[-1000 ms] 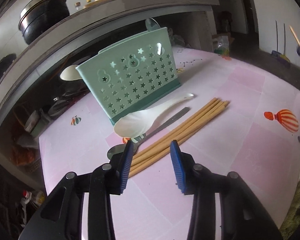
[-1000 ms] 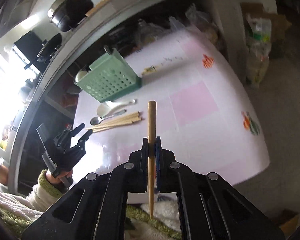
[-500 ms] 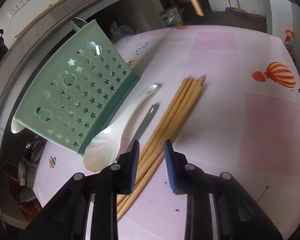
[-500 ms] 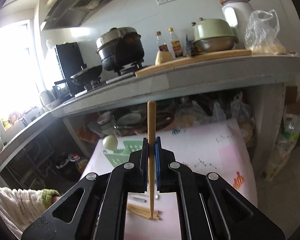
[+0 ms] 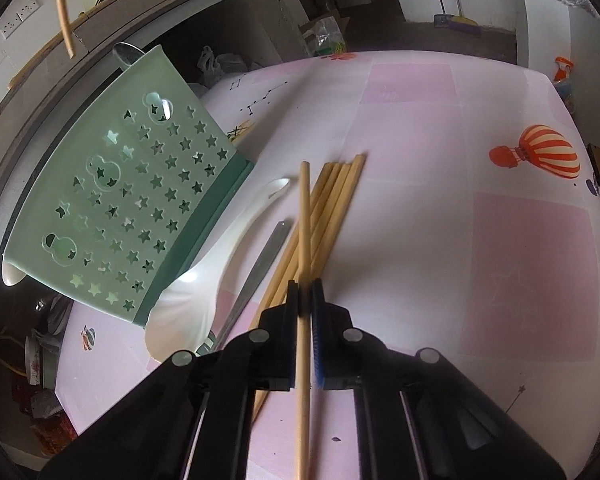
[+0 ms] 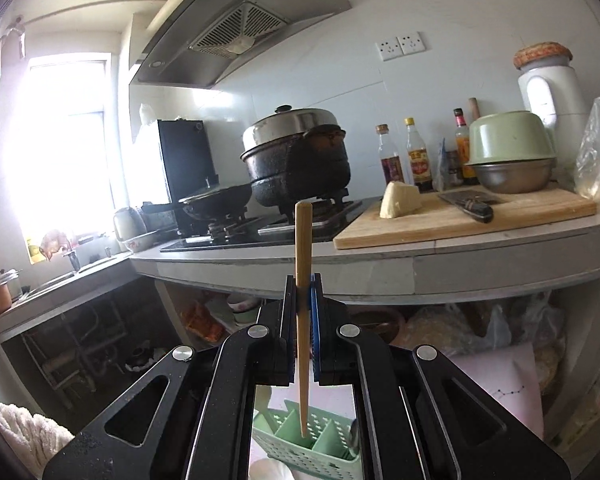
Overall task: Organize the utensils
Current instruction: 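Grasp a wooden chopstick with the left tool while the right tool lifts its chopstick, then drop the chopstick into the green holder with the right tool while the left tool carries its chopstick over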
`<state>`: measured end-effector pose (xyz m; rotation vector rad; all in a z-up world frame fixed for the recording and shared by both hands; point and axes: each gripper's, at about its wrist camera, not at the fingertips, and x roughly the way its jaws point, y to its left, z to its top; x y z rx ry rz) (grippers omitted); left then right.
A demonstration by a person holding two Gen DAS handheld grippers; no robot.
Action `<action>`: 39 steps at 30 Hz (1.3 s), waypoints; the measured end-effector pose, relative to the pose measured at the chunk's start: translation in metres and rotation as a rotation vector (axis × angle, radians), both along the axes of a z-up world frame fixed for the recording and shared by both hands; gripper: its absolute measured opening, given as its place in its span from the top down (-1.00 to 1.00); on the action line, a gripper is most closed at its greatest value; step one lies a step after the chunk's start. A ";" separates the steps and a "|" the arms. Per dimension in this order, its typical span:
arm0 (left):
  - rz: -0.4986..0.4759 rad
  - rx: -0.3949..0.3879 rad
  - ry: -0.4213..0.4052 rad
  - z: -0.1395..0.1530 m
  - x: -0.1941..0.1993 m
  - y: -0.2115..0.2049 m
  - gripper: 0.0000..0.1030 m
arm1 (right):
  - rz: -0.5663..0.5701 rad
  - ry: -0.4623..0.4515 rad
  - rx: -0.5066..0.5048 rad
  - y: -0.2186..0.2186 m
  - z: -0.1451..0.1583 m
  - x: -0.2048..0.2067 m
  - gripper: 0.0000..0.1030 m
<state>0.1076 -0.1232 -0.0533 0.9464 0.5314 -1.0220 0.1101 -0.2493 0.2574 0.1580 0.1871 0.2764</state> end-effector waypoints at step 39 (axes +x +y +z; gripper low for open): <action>0.598 -0.934 0.030 0.178 0.025 0.120 0.89 | 0.082 0.263 -0.216 0.052 -0.120 0.095 0.90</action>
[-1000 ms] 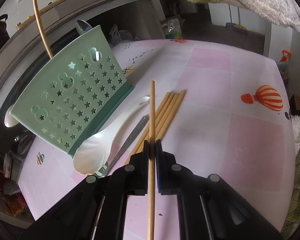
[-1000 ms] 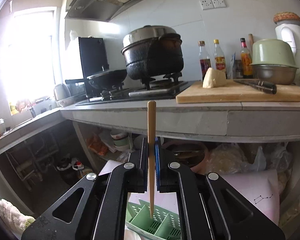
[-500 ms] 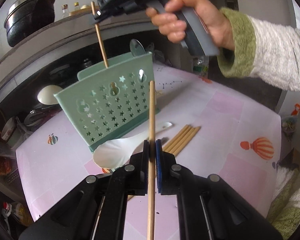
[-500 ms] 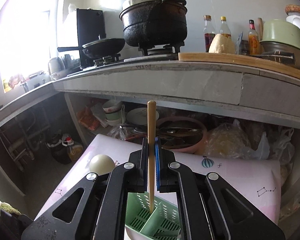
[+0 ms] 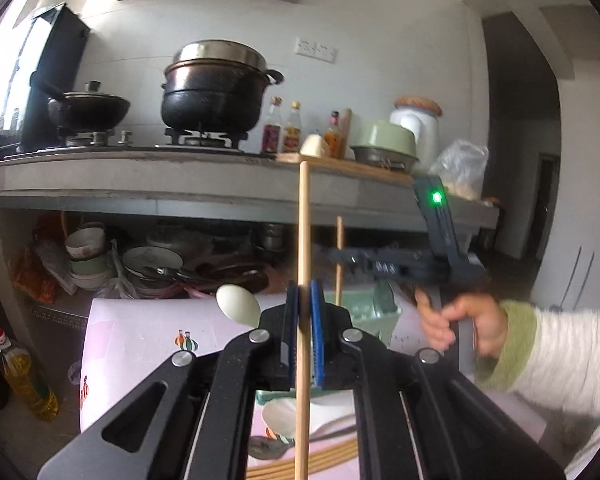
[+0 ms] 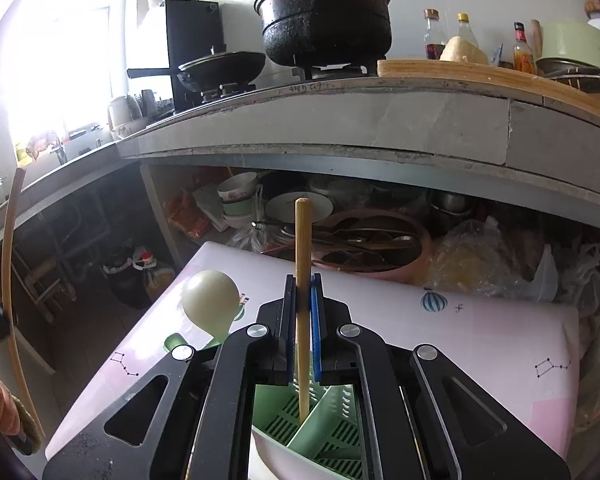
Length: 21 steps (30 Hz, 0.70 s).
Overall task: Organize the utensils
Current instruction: 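Drop the chopstick into the green holder with the right tool while the left tool carries its chopstick over, then lower the held chopstick into the green holder and open the left tool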
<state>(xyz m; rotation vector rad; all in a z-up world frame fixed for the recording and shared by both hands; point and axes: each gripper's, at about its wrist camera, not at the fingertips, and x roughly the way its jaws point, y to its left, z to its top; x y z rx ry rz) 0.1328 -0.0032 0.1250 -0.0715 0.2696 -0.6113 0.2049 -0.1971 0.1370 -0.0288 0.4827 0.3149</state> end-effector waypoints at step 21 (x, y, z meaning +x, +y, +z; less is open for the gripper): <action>0.148 -0.310 -0.101 0.060 0.084 -0.065 0.89 | -0.276 -0.242 0.406 -0.096 0.021 -0.170 0.02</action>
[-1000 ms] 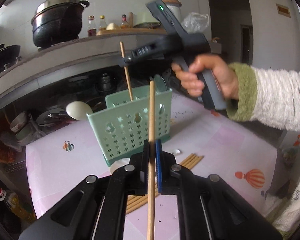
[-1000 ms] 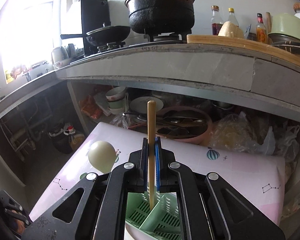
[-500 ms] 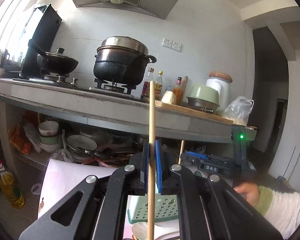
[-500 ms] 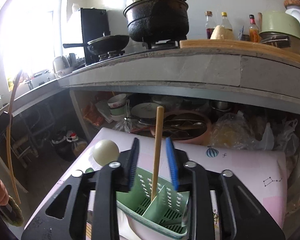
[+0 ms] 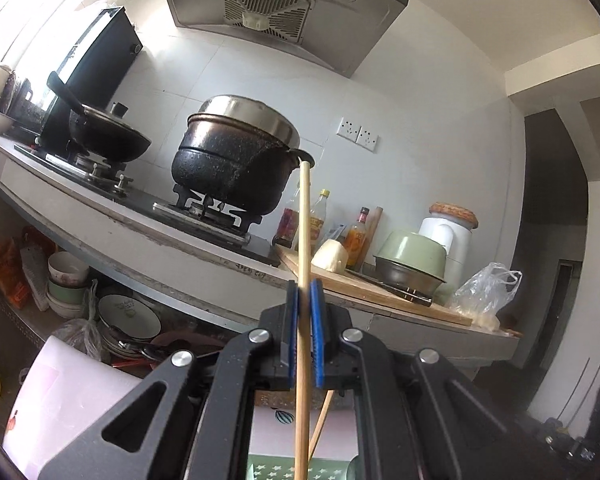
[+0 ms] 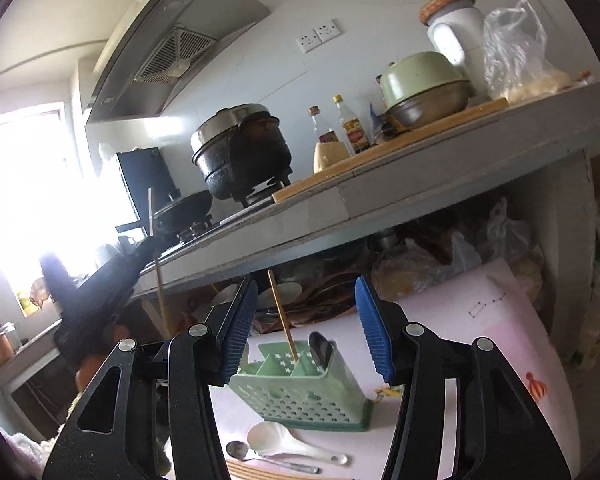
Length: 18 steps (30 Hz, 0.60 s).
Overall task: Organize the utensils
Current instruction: 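Lower the held chopstick into the green holder and open the left tool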
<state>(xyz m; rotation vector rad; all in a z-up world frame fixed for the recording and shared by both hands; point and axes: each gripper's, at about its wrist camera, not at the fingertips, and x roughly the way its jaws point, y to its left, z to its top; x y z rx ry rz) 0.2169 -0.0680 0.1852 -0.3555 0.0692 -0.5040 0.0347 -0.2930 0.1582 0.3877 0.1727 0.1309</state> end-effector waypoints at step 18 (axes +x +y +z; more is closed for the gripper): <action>0.150 0.126 0.251 -0.079 0.078 -0.063 0.89 | 0.005 0.154 0.168 -0.044 -0.061 -0.031 0.03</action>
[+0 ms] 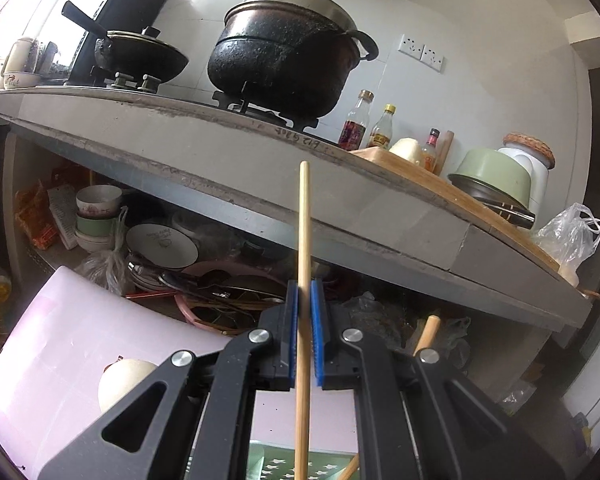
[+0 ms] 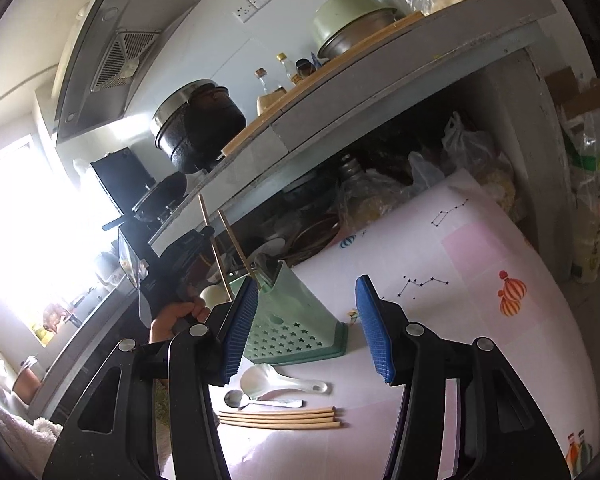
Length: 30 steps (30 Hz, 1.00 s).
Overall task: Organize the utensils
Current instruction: 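Lower the held chopstick into the green holder and open the left tool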
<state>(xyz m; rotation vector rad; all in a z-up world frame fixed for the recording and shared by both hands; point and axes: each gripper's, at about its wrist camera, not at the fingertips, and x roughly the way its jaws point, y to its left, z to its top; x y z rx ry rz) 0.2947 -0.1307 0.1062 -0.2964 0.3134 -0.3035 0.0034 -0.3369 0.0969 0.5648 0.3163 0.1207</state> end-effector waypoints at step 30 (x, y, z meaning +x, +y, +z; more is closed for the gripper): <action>-0.130 0.041 0.017 -0.016 -0.079 0.038 0.40 | -0.019 -0.010 0.000 -0.009 0.002 -0.024 0.03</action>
